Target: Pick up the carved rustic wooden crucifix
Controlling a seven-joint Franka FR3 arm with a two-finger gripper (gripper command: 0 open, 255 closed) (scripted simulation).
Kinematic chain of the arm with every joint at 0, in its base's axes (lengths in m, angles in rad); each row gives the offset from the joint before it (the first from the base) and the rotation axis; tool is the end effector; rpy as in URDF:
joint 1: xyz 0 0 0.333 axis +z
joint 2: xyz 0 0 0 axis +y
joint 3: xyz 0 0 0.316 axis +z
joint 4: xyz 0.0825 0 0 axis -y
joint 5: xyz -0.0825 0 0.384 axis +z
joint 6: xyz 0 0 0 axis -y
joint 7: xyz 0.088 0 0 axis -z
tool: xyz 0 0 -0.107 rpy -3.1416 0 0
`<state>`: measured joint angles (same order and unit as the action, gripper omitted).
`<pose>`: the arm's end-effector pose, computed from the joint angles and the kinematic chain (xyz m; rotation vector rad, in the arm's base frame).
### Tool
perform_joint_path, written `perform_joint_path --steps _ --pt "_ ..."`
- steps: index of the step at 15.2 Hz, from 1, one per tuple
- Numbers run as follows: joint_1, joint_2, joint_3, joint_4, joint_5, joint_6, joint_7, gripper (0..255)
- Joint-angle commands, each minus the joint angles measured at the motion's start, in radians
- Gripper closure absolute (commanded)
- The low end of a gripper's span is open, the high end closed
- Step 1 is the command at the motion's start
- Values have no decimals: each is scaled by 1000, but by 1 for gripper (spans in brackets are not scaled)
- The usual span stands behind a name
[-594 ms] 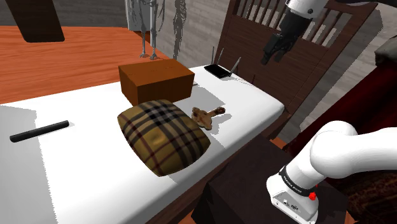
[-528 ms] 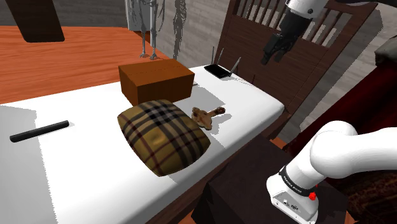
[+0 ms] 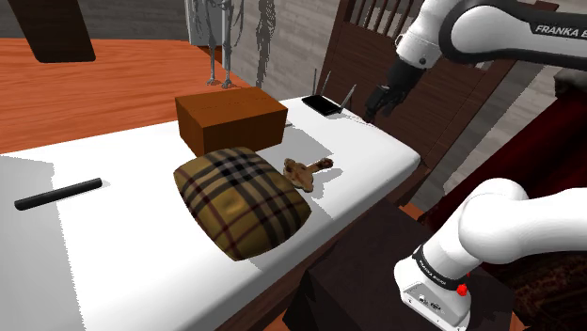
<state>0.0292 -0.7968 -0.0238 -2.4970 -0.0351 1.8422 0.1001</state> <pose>0.3255 -0.0024 0.5516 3.1216 -0.1277 0.2232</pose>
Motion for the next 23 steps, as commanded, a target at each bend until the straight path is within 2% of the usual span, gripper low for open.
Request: perform_joint_path --steps 1,6,11,17,23 --pt "3 19 0 -66 0 94 1 0" --pt "11 99 3 -184 2 309 4 0" --pt "19 239 6 -262 4 544 8 0" --pt "27 482 13 -294 3 840 14 0" --pt "28 779 25 -252 -16 1116 35 0"
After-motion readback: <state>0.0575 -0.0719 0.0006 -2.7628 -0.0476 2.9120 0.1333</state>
